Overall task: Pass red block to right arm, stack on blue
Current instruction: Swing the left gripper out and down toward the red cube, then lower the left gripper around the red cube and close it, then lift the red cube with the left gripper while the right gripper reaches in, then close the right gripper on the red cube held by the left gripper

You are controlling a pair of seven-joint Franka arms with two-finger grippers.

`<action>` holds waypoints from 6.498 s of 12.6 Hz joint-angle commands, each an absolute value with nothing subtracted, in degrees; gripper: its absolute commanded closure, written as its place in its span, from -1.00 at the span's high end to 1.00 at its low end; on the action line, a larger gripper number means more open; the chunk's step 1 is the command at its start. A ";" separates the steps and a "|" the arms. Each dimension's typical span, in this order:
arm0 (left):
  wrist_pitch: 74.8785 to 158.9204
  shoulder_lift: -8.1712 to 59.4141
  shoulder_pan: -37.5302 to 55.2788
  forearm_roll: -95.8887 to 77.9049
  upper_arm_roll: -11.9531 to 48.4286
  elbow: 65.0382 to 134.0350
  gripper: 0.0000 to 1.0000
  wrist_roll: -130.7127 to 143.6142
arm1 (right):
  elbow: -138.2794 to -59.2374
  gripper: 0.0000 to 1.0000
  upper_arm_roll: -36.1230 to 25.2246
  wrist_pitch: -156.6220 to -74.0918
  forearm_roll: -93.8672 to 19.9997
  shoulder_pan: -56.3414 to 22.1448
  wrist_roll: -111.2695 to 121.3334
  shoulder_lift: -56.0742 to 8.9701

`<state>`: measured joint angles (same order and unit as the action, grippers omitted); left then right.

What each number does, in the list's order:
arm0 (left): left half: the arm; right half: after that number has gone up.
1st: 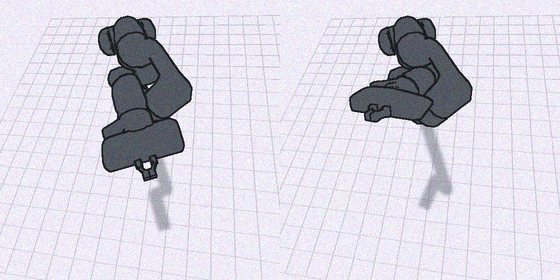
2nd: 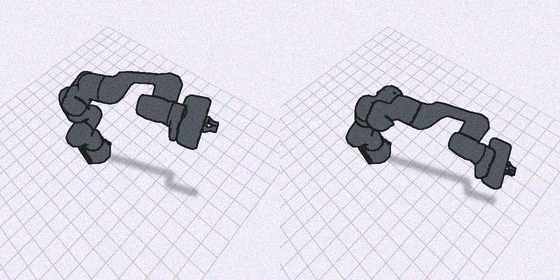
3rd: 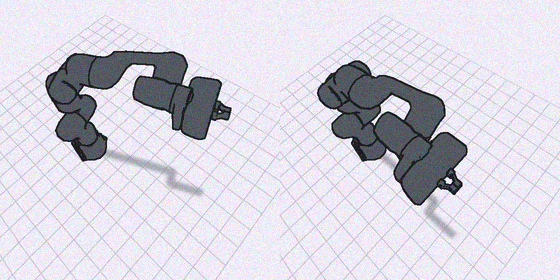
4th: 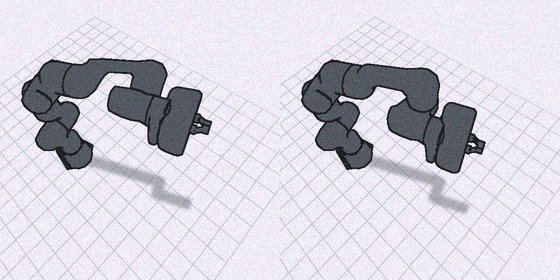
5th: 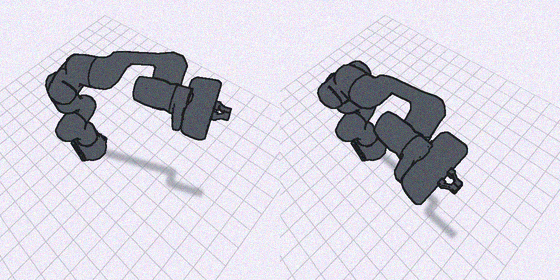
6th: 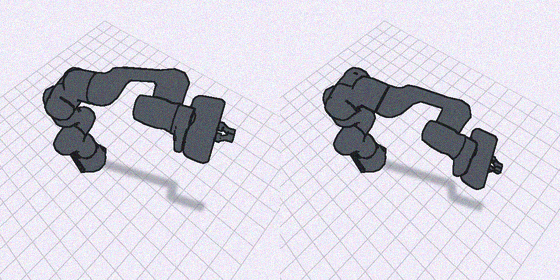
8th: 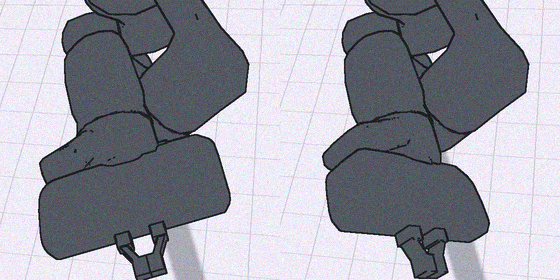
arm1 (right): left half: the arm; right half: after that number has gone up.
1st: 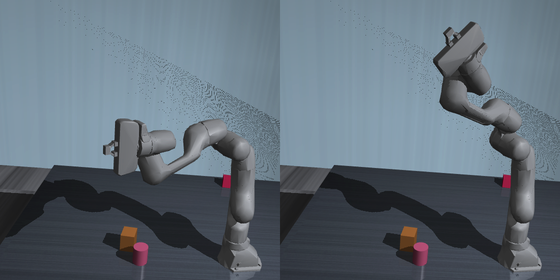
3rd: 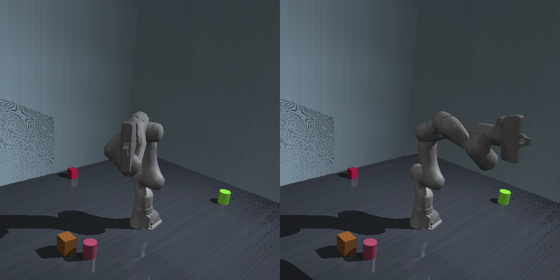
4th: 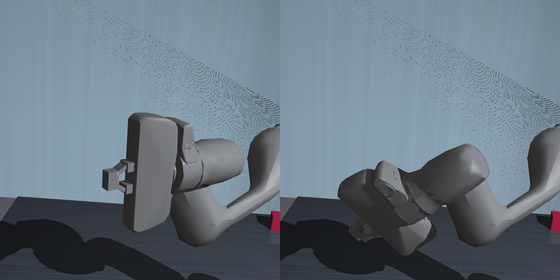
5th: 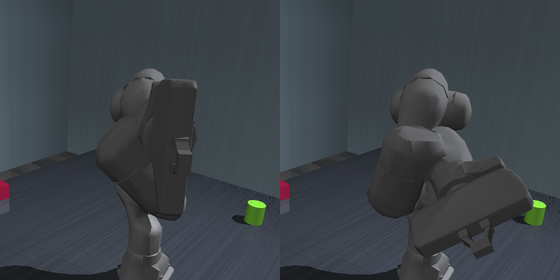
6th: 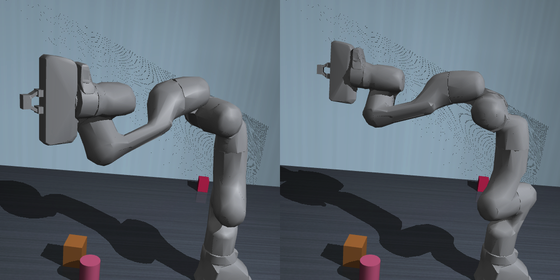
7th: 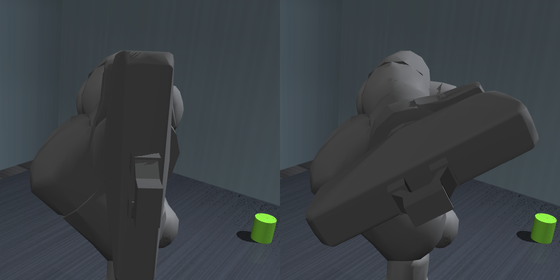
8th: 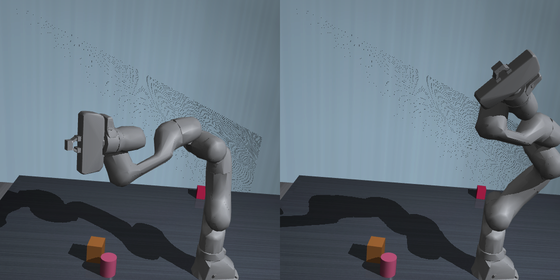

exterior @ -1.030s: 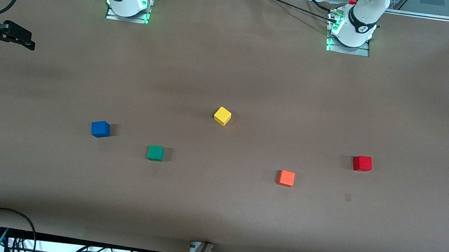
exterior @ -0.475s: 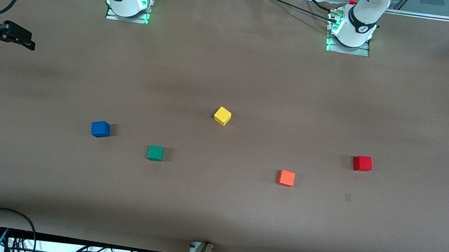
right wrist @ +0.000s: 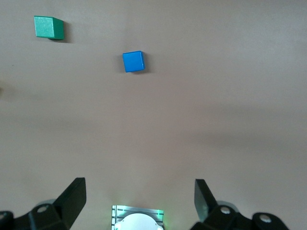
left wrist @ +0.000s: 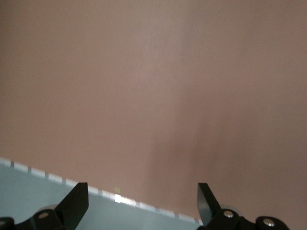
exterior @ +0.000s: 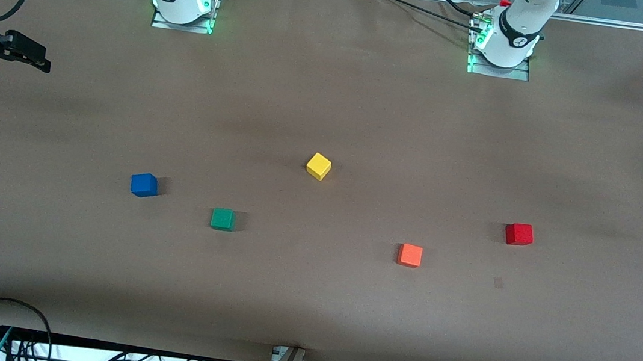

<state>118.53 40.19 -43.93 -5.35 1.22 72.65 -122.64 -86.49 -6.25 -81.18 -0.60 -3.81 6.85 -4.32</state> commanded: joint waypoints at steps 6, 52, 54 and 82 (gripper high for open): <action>105.57 47.90 -41.40 -24.42 1.84 70.93 1.00 -133.51 | -85.43 1.00 -5.89 -80.77 -0.79 -3.43 7.29 -4.75; 84.55 66.89 -19.27 -68.88 21.00 75.50 -1.00 -135.19 | -85.43 1.00 -5.89 -81.21 -0.88 -3.25 6.94 -5.19; 85.95 66.71 -15.05 -76.78 20.92 76.37 -1.00 -135.00 | -85.43 1.00 -5.89 -81.30 -0.88 -3.16 7.56 -5.27; 153.81 56.43 18.46 -100.55 39.02 65.04 -1.00 -124.72 | -80.00 1.00 -5.71 -92.64 -67.94 -9.40 9.84 -32.77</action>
